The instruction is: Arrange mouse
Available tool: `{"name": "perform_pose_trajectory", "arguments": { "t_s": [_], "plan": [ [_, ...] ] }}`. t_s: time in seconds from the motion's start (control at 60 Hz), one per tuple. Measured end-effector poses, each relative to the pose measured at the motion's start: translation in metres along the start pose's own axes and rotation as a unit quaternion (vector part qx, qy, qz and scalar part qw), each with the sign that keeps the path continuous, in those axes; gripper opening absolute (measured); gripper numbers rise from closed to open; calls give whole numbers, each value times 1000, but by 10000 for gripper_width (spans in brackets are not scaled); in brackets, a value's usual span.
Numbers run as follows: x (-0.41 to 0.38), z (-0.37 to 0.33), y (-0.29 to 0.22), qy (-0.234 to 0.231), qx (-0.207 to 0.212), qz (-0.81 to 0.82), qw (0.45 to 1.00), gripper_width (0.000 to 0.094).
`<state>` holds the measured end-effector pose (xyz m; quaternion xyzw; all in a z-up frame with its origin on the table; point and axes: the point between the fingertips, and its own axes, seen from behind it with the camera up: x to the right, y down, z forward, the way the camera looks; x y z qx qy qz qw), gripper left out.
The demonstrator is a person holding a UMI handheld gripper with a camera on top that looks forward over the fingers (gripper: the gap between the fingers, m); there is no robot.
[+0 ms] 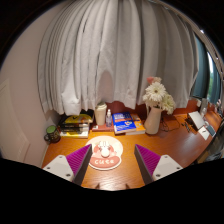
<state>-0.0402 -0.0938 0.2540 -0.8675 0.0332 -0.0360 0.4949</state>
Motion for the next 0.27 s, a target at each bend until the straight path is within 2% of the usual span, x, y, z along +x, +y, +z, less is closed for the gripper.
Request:
{"name": "perform_pose_trajectory", "arguments": {
  "t_s": [0.267],
  "plan": [
    [22, -33, 14, -19, 6, -3, 1000, 853]
  ]
}}
